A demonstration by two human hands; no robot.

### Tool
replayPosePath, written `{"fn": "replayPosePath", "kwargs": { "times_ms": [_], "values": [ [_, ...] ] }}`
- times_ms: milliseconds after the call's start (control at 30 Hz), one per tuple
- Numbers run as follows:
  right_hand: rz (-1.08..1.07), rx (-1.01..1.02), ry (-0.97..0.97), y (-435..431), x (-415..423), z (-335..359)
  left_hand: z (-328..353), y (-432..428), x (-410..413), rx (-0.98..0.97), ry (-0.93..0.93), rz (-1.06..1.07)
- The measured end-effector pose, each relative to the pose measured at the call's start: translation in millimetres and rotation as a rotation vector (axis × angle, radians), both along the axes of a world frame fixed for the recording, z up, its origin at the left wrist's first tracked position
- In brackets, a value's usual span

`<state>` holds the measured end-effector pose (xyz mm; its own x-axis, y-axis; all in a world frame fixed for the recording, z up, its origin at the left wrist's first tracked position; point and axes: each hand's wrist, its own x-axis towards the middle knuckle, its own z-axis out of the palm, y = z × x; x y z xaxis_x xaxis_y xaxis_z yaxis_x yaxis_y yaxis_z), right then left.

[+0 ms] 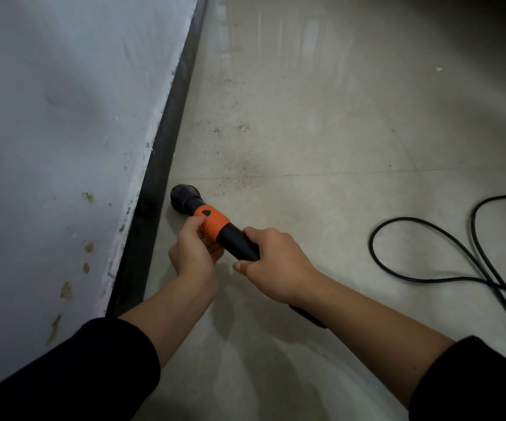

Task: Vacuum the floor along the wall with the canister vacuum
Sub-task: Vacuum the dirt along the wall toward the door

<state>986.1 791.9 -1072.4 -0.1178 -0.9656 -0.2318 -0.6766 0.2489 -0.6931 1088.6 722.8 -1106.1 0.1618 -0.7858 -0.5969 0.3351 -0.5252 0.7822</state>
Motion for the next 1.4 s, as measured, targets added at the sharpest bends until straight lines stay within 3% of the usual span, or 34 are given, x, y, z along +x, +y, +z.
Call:
{"fn": "replayPosePath", "kwargs": {
  "times_ms": [1400],
  "values": [
    [-0.233, 0.004, 0.057, 25.8, -59.7, 6.4, 3.5, 11.5, -62.3, 0.007, 0.136, -0.335]
  ]
}}
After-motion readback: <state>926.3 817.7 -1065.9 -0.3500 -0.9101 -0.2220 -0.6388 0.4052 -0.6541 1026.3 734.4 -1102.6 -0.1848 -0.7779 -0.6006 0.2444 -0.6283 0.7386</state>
